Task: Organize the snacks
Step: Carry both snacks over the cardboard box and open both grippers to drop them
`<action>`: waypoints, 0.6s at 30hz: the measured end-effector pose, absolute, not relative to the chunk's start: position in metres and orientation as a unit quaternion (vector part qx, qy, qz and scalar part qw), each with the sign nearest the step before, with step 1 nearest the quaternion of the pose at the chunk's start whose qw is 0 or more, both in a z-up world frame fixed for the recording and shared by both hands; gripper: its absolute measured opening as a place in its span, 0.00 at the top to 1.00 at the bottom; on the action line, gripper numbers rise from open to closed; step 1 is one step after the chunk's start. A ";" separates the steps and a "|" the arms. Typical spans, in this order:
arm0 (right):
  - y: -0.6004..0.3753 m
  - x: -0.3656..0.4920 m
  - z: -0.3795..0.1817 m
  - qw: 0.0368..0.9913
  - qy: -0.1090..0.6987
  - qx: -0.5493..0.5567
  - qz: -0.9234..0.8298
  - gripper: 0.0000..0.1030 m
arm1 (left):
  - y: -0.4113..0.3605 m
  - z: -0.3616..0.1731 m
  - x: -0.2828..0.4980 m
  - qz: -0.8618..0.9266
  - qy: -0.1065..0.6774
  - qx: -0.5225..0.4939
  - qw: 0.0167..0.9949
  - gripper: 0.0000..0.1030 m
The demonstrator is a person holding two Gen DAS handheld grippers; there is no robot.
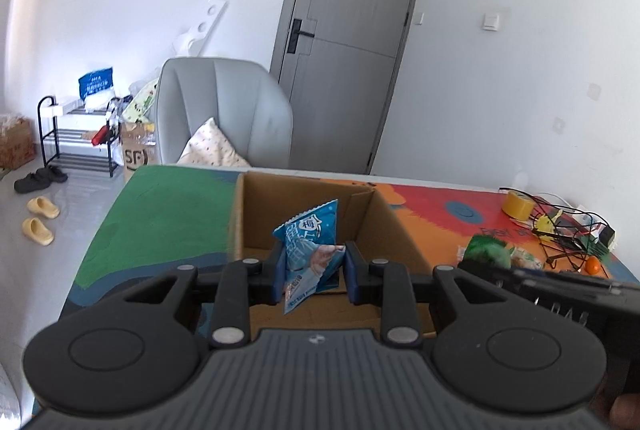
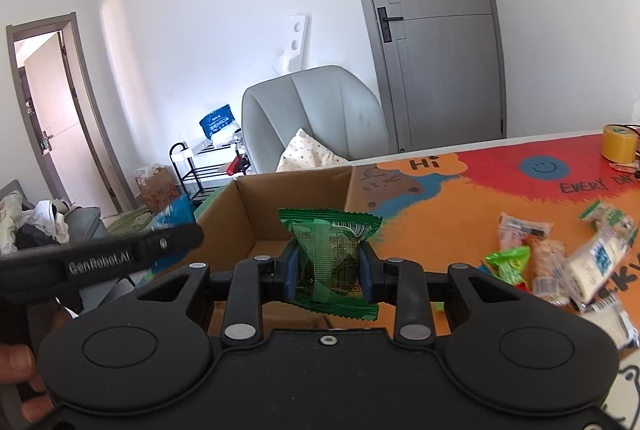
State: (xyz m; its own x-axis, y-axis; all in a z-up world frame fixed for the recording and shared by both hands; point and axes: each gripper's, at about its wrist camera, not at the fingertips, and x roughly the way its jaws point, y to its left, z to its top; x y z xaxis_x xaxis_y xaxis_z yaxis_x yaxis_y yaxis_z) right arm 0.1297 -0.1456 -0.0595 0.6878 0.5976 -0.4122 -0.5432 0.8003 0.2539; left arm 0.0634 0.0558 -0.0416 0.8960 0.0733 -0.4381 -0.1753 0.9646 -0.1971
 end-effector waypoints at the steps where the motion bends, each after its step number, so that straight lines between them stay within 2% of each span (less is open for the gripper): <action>1: -0.143 0.131 -0.059 0.917 0.243 0.055 0.312 0.70 | 0.059 -0.043 0.065 0.062 0.224 -0.119 0.965 0.73; 9: -0.119 0.141 -0.066 0.911 0.254 0.051 0.322 0.70 | 0.079 -0.062 0.076 0.058 0.259 -0.131 0.955 0.73; 18: -0.102 0.144 -0.067 0.907 0.250 0.049 0.337 0.70 | 0.094 -0.064 0.080 0.068 0.253 -0.113 0.959 0.72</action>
State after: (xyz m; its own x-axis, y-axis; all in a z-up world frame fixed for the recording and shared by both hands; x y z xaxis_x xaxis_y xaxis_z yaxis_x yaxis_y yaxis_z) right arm 0.1438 -0.1020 -0.0666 0.6488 0.6349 -0.4195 -0.5856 0.7686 0.2576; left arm 0.0803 0.0939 -0.0635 0.8630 0.0728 -0.5000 -0.1870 0.9653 -0.1822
